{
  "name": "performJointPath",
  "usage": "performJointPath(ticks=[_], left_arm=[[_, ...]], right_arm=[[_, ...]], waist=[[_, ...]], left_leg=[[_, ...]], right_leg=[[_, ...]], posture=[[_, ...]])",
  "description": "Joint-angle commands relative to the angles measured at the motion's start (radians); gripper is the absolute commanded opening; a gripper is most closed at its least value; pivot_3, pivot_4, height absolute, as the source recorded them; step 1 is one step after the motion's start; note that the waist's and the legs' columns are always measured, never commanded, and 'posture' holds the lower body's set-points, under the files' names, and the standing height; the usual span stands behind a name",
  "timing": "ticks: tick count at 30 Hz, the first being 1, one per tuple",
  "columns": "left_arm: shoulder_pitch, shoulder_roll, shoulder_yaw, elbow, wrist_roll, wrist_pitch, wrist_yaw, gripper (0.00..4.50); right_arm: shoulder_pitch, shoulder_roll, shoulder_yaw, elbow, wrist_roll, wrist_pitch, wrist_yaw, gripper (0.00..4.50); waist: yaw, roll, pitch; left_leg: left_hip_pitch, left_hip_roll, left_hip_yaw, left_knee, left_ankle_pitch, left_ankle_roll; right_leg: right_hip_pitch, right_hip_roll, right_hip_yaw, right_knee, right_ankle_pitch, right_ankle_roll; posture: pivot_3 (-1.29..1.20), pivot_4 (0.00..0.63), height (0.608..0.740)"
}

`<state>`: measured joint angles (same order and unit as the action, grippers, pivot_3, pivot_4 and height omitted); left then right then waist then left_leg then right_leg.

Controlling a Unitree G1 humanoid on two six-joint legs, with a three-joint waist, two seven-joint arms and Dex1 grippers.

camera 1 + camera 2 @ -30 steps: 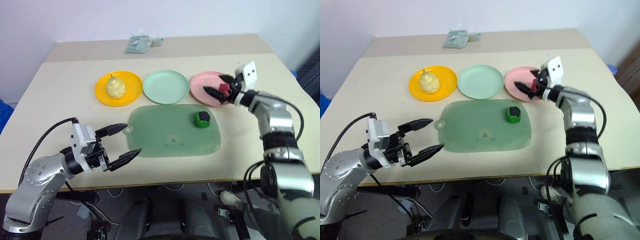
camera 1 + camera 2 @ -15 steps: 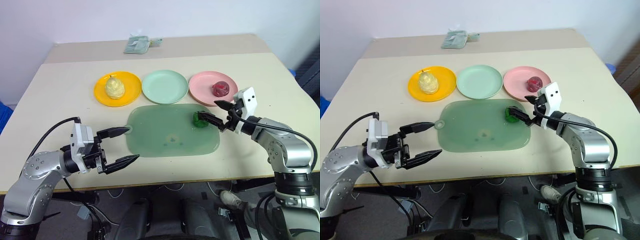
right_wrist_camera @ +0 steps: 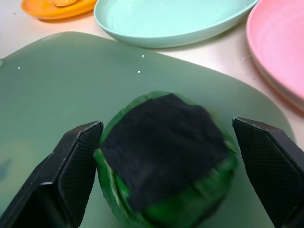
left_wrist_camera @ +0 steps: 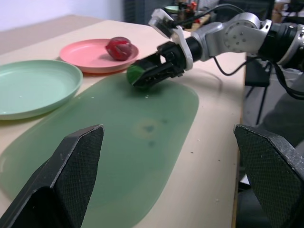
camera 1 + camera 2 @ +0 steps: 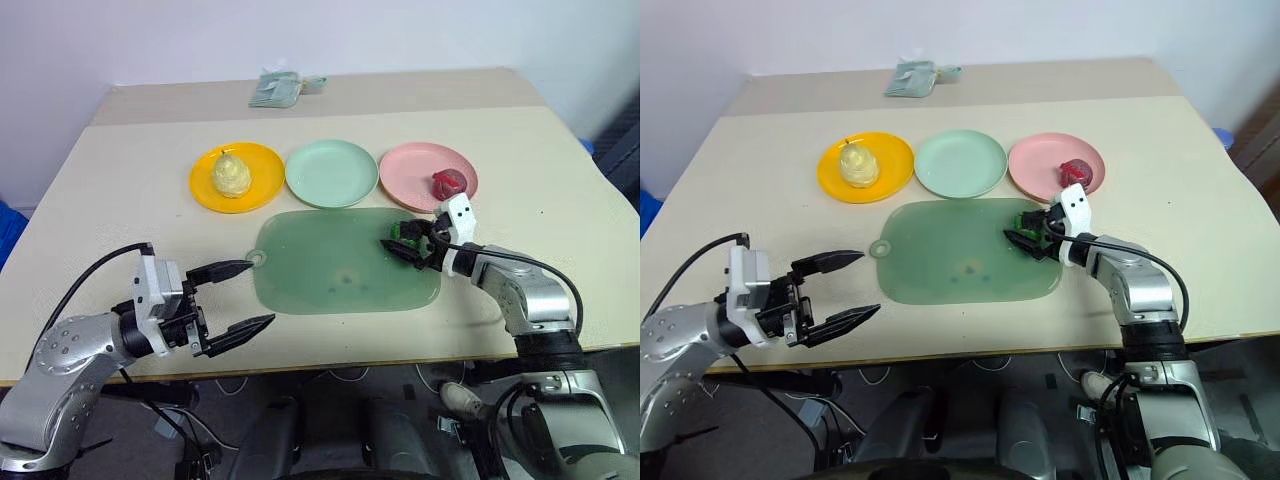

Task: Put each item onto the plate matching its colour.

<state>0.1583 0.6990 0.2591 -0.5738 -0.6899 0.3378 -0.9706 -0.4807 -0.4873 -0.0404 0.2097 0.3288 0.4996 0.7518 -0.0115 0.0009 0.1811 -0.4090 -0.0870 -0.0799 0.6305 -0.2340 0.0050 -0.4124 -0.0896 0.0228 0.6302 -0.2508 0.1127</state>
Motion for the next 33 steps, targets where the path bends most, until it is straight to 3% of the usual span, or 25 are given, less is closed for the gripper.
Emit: performJointPath(ticks=[1,3,10,21,30,33], left_arm=[[0.021,-0.001,0.034,-0.051,-0.027,-0.004,0.019,4.50],[0.027,-0.002,0.036,-0.055,-0.028,-0.005,0.027,4.50],[0.041,-0.015,0.042,-0.058,-0.028,-0.008,0.059,4.50],[0.038,-0.103,0.004,-0.120,0.053,0.027,0.295,4.50],[0.112,-0.141,-0.008,-0.210,0.096,0.026,0.408,4.50],[0.123,-0.144,-0.013,-0.229,0.104,0.028,0.429,4.50]], right_arm=[[-0.043,0.005,-0.009,0.003,-0.001,-0.041,0.010,3.13],[-0.055,0.008,-0.002,-0.001,-0.004,-0.055,0.015,2.30],[-0.221,0.108,0.025,0.087,-0.025,-0.144,-0.009,2.30],[-0.660,0.314,0.027,0.928,-0.221,-0.645,-0.242,2.30],[-0.759,0.410,0.012,1.127,-0.303,-0.680,-0.360,2.30],[-0.764,0.421,0.003,1.135,-0.318,-0.675,-0.366,3.29]], waist=[[-0.001,0.000,0.000],[0.000,0.000,0.000],[-0.007,0.000,0.000],[-0.005,0.000,0.000],[-0.016,0.000,0.000],[-0.014,0.000,0.000]], left_leg=[[0.000,0.000,0.000,0.000,0.000,0.000],[0.000,0.000,0.000,0.000,0.000,0.000],[0.000,0.001,0.000,-0.001,0.000,0.000],[0.000,-0.001,0.000,-0.001,0.001,-0.002],[0.000,0.000,0.000,-0.003,0.003,-0.005],[0.000,-0.001,0.000,-0.003,0.002,-0.003]], right_leg=[[0.000,0.000,0.000,0.000,0.000,0.000],[0.000,0.000,0.000,0.000,0.000,0.000],[-0.001,0.001,0.000,0.000,0.000,0.000],[-0.001,0.002,-0.001,0.001,0.000,0.000],[-0.003,0.003,-0.001,0.002,0.000,0.000],[-0.002,0.003,-0.001,0.002,0.000,0.000]], posture=[[0.00,0.150,0.740],[0.00,0.150,0.740],[0.00,0.150,0.740],[0.00,0.150,0.740],[0.00,0.150,0.740],[0.00,0.150,0.740]])
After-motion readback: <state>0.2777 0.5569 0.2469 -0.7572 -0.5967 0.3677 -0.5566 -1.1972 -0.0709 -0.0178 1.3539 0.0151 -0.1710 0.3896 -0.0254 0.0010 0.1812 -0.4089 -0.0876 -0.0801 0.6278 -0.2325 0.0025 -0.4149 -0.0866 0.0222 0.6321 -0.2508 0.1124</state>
